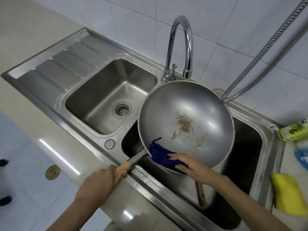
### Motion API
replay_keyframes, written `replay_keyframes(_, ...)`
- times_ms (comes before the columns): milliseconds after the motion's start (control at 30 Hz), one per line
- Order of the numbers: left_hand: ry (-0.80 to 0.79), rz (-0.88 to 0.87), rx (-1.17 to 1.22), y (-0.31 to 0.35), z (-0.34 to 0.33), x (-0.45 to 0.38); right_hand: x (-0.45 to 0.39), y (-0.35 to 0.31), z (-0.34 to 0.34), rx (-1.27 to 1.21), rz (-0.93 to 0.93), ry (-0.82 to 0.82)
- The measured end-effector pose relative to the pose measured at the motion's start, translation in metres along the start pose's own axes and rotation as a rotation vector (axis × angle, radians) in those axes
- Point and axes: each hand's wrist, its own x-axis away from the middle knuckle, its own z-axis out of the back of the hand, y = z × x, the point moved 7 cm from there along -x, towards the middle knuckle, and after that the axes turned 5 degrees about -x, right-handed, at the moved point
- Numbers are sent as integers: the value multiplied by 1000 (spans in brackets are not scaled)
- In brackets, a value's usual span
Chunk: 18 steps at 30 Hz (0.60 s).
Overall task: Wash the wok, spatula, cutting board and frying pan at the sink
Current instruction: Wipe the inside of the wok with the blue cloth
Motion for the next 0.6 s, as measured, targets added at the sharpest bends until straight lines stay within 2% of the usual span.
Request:
replay_keyframes(200, -3, -17, 10, 6, 4, 1, 21, 40, 58, 499, -36, -119)
replay_keyframes(300, -7, -7, 35, 6, 4, 3, 30, 54, 103, 874, -9, -56)
replay_keyframes(367, 2, 0, 60, 5, 2, 2, 35, 65, 132, 1065, -84, 34)
replay_keyframes(467, 14, 14, 72, 3, -2, 1, 31, 76, 155, 1132, -281, 51)
replay_keyframes(600, 10, 21, 83, 4, -7, 3, 15, 80, 125, 1135, -430, 9)
